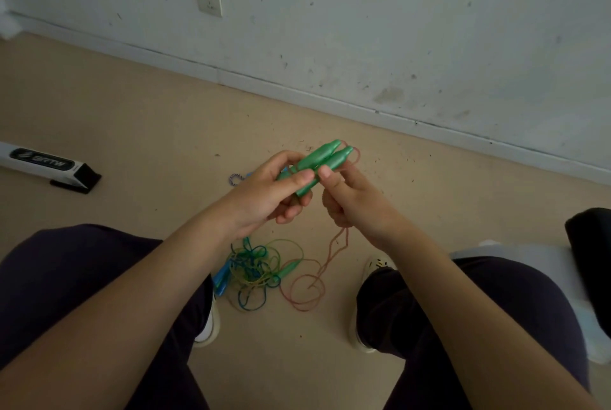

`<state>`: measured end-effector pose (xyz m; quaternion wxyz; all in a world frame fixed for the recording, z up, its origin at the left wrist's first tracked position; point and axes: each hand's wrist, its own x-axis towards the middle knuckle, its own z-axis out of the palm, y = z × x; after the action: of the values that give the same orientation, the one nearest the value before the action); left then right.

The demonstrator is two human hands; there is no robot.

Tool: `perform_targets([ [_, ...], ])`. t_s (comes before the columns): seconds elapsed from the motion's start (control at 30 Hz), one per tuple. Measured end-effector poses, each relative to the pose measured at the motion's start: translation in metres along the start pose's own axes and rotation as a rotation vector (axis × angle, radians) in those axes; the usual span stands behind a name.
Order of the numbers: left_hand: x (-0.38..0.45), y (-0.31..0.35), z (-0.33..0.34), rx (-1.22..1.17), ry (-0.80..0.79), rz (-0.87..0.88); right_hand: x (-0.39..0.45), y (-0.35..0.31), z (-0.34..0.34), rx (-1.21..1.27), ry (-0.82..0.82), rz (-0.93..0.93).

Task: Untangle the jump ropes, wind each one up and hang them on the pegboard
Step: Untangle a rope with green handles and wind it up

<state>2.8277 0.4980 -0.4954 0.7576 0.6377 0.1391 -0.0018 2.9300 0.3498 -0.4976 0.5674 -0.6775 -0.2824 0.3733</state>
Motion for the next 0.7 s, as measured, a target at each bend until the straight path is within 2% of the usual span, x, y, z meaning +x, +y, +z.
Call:
perform_targets([
  [0.13, 0.002, -0.001, -0.002, 0.046, 0.052, -0.017, 0.0, 0.002, 0.003, -0.058, 0.081, -0.038],
  [0.23, 0.001, -0.001, -0.002, 0.097, 0.025, -0.026, 0.0, 0.004, 0.004, -0.109, 0.102, -0.015],
  [0.47, 0.002, 0.0, -0.002, 0.07, 0.046, 0.028, 0.0, -0.003, 0.003, -0.027, 0.065, 0.011],
  [0.63, 0.009, -0.002, -0.016, -0.098, 0.199, 0.053, -0.006, -0.006, 0.002, -0.261, -0.029, 0.046],
  [0.7, 0.011, -0.004, -0.019, 0.02, 0.297, 0.046, -0.009, -0.008, 0.004, -0.295, -0.032, 0.023],
])
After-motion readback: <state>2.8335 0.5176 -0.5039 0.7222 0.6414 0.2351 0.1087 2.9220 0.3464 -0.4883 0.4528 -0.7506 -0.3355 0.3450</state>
